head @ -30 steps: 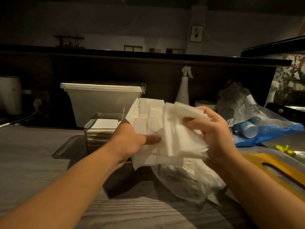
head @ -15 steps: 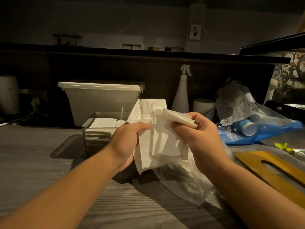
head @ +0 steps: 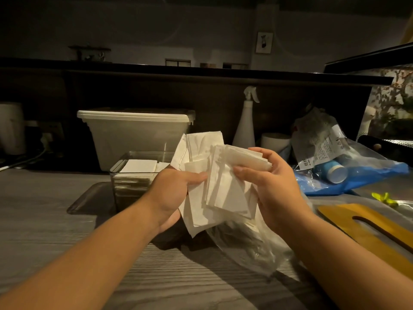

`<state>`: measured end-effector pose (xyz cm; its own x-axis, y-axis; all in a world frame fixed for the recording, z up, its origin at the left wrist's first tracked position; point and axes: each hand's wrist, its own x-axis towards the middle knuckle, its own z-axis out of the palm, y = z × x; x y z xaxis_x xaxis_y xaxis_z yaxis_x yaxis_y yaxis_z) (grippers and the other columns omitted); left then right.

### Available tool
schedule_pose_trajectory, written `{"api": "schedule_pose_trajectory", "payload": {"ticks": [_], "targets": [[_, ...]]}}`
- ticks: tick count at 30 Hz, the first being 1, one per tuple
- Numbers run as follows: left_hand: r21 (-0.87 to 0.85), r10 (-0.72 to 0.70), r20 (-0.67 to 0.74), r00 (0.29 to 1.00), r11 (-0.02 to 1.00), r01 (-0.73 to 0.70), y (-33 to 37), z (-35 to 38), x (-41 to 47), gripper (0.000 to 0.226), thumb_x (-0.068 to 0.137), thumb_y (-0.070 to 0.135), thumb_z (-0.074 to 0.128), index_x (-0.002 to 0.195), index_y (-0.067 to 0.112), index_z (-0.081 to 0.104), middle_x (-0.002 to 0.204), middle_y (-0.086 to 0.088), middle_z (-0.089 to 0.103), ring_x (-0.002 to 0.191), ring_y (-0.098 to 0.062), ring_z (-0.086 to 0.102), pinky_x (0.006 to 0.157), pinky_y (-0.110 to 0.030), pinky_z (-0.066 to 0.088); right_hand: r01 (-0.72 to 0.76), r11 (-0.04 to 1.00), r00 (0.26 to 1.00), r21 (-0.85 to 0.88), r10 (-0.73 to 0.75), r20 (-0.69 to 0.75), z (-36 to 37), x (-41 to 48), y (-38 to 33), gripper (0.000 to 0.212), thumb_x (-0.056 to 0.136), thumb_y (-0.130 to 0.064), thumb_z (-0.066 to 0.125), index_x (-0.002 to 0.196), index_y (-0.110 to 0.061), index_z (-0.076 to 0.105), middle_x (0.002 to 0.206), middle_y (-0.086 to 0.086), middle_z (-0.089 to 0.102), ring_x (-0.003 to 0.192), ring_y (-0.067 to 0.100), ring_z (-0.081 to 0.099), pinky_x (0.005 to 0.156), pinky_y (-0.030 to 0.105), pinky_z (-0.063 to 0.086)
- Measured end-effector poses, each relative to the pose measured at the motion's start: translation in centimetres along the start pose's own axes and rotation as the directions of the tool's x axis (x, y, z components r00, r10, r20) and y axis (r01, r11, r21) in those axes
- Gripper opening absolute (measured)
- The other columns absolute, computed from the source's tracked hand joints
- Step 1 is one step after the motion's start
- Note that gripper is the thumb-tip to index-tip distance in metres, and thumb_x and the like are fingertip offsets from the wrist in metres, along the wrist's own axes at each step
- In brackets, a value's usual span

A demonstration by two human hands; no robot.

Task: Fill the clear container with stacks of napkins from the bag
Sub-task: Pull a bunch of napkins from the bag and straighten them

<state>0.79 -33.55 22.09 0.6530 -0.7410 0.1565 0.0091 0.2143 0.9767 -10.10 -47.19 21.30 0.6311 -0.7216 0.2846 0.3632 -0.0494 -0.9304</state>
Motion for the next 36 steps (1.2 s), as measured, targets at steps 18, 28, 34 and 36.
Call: {"api": "schedule_pose_trajectory", "payload": {"ticks": [18, 28, 34, 36], "targets": [[-0.104, -0.043, -0.111, 0.993, 0.994, 0.031, 0.3, 0.0, 0.0, 0.023, 0.096, -0.001, 0.05, 0.092, 0.011, 0.069, 0.078, -0.007, 0.073, 0.082, -0.028, 0.067, 0.079, -0.045, 0.058, 0.149, 0.975, 0.928, -0.168, -0.079, 0.363, 0.2, -0.8, -1.5, 0.024, 0.06, -0.007, 0.068, 0.073, -0.026, 0.072, 0.078, 0.003, 0.07, 0.076, 0.016, 0.067, 0.067, 0.033, 0.053], [-0.046, -0.007, -0.039, 0.999, 0.999, 0.005, 0.1, 0.1, -0.5, 0.047, 0.095, -0.002, 0.045, 0.056, 0.01, 0.07, 0.056, -0.005, 0.065, 0.051, -0.016, 0.066, 0.048, -0.026, 0.054, 0.022, 1.0, 0.877, -0.017, -0.011, 0.48, 0.1, -1.2, -2.2, 0.025, 0.062, -0.003, 0.068, 0.076, -0.023, 0.073, 0.078, 0.003, 0.068, 0.073, 0.015, 0.066, 0.06, 0.025, 0.053], [-0.048, -0.036, -0.072, 0.997, 0.998, 0.032, 0.0, 0.1, 0.1, 0.026, 0.101, 0.012, 0.045, 0.096, 0.015, 0.07, 0.095, -0.012, 0.072, 0.096, -0.028, 0.066, 0.091, -0.046, 0.055, 0.037, 0.979, 0.961, -0.202, 0.021, 0.277, 0.2, -0.7, -1.3, 0.026, 0.077, 0.007, 0.073, 0.094, -0.013, 0.069, 0.091, 0.003, 0.074, 0.094, 0.022, 0.071, 0.076, 0.033, 0.058], [-0.095, -0.037, -0.05, 0.998, 0.995, 0.032, -0.4, 0.0, 0.2, 0.028, 0.103, 0.028, 0.046, 0.1, 0.023, 0.073, 0.108, -0.009, 0.073, 0.11, -0.032, 0.064, 0.102, -0.051, 0.049, 0.052, 0.973, 0.971, -0.226, 0.004, 0.241, 0.3, -0.7, -1.2, 0.026, 0.076, 0.005, 0.075, 0.094, -0.013, 0.07, 0.088, 0.001, 0.074, 0.09, 0.019, 0.07, 0.074, 0.031, 0.055]]}}
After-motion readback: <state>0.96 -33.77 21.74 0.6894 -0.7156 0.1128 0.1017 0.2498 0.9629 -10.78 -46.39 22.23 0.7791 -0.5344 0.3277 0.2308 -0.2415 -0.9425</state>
